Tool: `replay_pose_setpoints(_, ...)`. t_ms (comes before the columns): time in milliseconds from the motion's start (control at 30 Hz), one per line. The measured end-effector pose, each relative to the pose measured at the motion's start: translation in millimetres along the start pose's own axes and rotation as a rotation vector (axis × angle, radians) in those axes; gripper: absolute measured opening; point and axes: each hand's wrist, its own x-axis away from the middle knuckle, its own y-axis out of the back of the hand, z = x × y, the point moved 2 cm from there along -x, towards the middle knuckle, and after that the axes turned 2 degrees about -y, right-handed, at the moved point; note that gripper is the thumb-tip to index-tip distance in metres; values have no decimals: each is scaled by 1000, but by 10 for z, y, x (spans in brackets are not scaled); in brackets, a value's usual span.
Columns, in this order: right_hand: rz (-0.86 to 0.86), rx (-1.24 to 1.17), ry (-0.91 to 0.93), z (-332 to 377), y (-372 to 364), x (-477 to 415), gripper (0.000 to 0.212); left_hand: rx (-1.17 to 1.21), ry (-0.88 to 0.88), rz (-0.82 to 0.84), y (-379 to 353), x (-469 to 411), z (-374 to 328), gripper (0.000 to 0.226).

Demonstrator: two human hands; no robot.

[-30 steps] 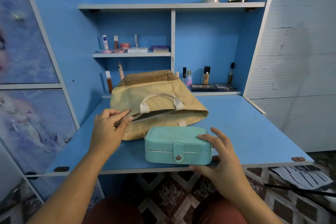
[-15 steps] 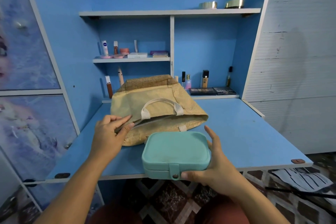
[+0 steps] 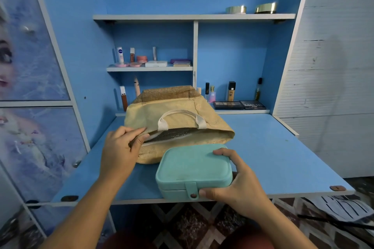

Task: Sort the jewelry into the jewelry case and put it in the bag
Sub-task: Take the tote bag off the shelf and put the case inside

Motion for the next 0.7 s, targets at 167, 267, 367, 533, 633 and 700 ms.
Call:
replay_pose_setpoints(167, -44, -111, 14, 65, 1, -173, 83, -150, -116, -60, 40, -88, -7, 40)
replay_pose_setpoints(267, -90, -150, 29, 88, -43, -302, 81, -215, -179, -79, 79, -132, -46, 38)
replay_pose_setpoints(367, -99, -171, 39, 96, -89, -450, 82, -185, -148, -108, 133, -199, -91, 38)
replay_pose_setpoints(533, -42, -163, 52, 117, -195, -705, 83, -142, -140, -111, 171, -324, -113, 34)
replay_pose_setpoints(633, -25, -83, 42, 93, -204, -802, 81, -121, -116, -93, 176, -340, -85, 34)
replay_pose_setpoints(700, -26, -36, 37, 74, -216, -806, 74, -118, -99, -84, 169, -319, -88, 36)
